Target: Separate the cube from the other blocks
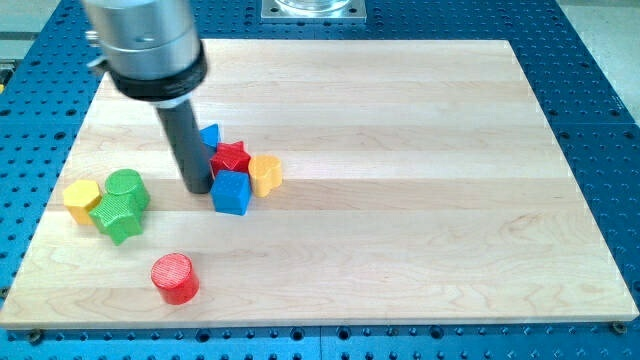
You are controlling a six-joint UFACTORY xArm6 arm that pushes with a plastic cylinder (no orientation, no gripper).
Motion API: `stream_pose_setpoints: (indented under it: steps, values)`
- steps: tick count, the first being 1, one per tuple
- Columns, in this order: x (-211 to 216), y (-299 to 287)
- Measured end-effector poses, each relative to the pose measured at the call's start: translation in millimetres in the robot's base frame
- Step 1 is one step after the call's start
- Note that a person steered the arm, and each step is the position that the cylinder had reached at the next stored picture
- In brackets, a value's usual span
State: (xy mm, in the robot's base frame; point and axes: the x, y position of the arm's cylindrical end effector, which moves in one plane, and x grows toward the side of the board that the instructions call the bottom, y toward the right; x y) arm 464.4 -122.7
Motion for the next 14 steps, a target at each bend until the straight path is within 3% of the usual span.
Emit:
stream_pose_setpoints:
  steps: [2,4,5,6,7,11,14]
  values:
    - [-5.7,-34.0]
    - [-52.3,-7.9]
    - [-51.6,-3.2]
    - [-23.8,-32.6]
    - [15.7,-23.1]
    - [0.1,24.4]
    - [43.2,55.2]
